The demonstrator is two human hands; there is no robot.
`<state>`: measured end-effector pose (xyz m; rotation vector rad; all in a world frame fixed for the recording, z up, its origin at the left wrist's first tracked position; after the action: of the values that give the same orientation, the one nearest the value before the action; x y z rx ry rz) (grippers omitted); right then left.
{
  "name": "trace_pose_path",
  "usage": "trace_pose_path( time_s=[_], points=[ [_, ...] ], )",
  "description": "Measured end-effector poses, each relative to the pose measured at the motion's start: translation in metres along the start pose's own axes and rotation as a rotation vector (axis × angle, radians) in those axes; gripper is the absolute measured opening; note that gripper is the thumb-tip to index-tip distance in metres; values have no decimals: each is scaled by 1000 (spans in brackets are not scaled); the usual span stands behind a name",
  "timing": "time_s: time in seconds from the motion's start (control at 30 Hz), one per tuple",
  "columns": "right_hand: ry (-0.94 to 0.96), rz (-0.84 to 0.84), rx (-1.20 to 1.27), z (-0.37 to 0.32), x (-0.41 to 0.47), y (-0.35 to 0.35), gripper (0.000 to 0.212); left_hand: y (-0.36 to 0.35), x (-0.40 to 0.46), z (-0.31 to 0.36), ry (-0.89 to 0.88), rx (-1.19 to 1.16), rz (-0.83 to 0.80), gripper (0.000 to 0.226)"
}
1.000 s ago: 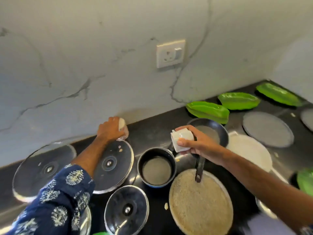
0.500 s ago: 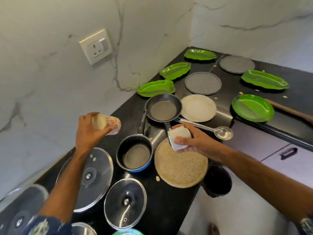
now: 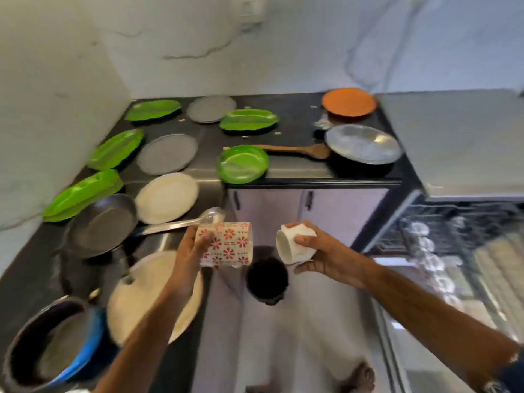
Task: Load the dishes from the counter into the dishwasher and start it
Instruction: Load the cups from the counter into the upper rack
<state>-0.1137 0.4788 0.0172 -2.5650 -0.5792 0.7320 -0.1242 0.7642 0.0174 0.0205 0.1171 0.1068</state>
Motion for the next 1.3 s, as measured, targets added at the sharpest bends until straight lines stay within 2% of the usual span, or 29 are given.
trace_pose_path(
  time_s=[0.17,0.27,0.47,0.6,0.73,0.87,1.1,1.17,1.3],
  points=[
    [34,133,287,8,-86,133,34,-176,21,-28,52,192,-224,61],
    [35,269,352,21,-134,210,31,-270,28,-48,62,326,-354,56],
    [13,591,407,48,-209,336,39,-447,43,-82,81,539,-617,54],
    [9,725,451,57,-234,390,30,-529,55,-100,21,635,-693,55],
    [0,900,397,63,-242,441,30,-600,68,-121,-35,705,-765,66],
    [18,1012,325,70,-233,489,27,-670,85,-147,-170,766,-868,71],
    [59,1163,139,94,-187,558,29,-772,132,-210,-535,1019,-866,76],
    [69,1182,72,99,-174,575,30,-791,143,-229,-556,1078,-825,76],
    [70,1172,-4,110,-157,602,45,-810,173,-256,-545,1124,-706,73]
  ],
)
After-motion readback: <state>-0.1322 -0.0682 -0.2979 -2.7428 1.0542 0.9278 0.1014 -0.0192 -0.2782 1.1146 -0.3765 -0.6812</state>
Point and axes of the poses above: each hand's wrist, its own x-axis towards the middle knuckle, its own y-axis out of the back of the hand, z = x × y, the point moved 4 cm from there along x, towards the middle knuckle, and after that the axes turned 3 degrees about x, right-handed, at the moved point
